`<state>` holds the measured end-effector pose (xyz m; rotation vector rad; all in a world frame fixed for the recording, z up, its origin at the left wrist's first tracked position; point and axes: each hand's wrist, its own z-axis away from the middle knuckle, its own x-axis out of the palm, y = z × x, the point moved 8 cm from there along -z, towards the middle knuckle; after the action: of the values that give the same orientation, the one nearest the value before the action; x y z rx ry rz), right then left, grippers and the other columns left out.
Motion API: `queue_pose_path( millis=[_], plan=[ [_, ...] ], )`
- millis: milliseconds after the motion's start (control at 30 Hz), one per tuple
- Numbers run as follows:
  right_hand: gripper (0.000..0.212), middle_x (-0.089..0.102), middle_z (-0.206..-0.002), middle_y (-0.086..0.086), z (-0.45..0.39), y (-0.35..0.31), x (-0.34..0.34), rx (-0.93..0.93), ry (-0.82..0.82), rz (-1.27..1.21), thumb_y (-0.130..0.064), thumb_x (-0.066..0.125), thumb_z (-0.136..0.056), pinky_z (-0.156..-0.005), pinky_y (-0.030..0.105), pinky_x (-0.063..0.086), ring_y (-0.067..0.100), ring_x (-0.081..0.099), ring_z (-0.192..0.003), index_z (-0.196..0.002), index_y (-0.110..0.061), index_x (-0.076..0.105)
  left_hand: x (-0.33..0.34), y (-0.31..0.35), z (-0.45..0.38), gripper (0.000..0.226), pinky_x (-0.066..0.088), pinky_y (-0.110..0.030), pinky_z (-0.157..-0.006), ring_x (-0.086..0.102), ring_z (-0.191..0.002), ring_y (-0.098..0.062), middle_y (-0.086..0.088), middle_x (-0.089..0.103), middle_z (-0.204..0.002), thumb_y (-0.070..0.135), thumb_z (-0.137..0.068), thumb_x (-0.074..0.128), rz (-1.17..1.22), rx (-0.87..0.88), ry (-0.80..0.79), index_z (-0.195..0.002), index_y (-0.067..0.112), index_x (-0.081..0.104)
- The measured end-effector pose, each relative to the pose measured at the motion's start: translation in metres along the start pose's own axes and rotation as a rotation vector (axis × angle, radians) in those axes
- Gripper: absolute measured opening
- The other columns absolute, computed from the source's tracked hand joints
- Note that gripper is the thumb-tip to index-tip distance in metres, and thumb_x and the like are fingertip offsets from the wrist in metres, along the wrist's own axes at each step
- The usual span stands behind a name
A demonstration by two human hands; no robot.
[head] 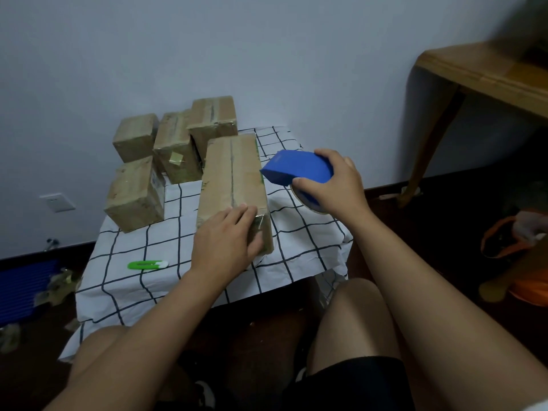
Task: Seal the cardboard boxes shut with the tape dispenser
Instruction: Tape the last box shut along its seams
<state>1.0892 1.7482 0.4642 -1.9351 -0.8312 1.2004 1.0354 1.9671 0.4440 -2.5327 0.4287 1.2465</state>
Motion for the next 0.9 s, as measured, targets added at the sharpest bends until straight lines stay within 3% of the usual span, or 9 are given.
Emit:
queue_pose_path(
  millis=[100,200,367,500,733,900],
  plan=[
    [0.069,0.047,-0.12,-0.003,-0.002,-0.006,-0.001,0.002,0.028,-0.062,-0.044,0.081,-0.073,-0.074,0.006,0.031,0.01,0.048,-0.103,-0.135,-0.03,0.053,-0.002,-0.002,-0.001,0.048,0.05,-0.033,-0.065,0.064,-0.092,-0.022,0.003,0.069,-0.113,0.05,-0.083,0.049,0.036,-0.053,-0.022,-0.116,0.021,0.067],
    [0.069,0.05,-0.124,0.0,-0.002,-0.012,0.001,0.004,0.03,-0.114,-0.043,0.082,-0.074,-0.077,0.009,0.034,0.012,0.05,-0.107,-0.135,-0.027,0.054,-0.003,-0.008,-0.006,0.036,0.049,-0.036,-0.069,0.063,-0.091,-0.025,0.003,0.07,-0.109,0.047,-0.094,0.047,0.139,-0.145,-0.028,-0.109,0.024,0.071],
    [0.068,0.052,-0.127,0.002,0.001,-0.018,0.009,0.024,0.005,-0.164,-0.041,0.082,-0.075,-0.093,0.028,0.046,0.015,0.052,-0.111,-0.135,-0.026,0.053,0.005,-0.015,-0.014,0.025,0.042,-0.038,-0.071,0.056,-0.089,-0.025,0.005,0.069,-0.098,0.043,-0.095,0.055,0.219,-0.262,-0.083,-0.099,0.026,0.074],
    [0.066,0.052,-0.129,0.001,0.002,-0.018,0.013,0.046,-0.003,-0.204,-0.039,0.083,-0.076,-0.1,0.036,0.048,0.016,0.052,-0.114,-0.134,-0.026,0.053,0.005,-0.013,-0.014,0.022,0.032,-0.035,-0.07,0.055,-0.089,-0.026,0.003,0.067,-0.096,0.043,-0.091,0.062,0.184,-0.221,-0.067,-0.097,0.024,0.072],
    [0.069,0.052,-0.129,0.0,0.001,-0.018,0.013,0.058,0.011,-0.248,-0.042,0.083,-0.074,-0.101,0.039,0.05,0.016,0.053,-0.115,-0.134,-0.026,0.054,0.009,-0.008,-0.013,0.024,0.041,-0.039,-0.069,0.055,-0.083,-0.027,0.001,0.065,-0.091,0.044,-0.089,0.064,0.13,-0.118,-0.02,-0.092,0.021,0.068],
    [0.068,0.051,-0.128,-0.001,0.003,-0.022,0.018,0.055,0.014,-0.293,-0.045,0.08,-0.072,-0.099,0.039,0.051,0.015,0.053,-0.113,-0.132,-0.028,0.053,0.012,-0.009,-0.012,0.028,0.034,-0.035,-0.068,0.052,-0.079,-0.023,0.003,0.061,-0.086,0.05,-0.081,0.07,0.129,-0.132,0.018,-0.085,0.022,0.065]
  ],
)
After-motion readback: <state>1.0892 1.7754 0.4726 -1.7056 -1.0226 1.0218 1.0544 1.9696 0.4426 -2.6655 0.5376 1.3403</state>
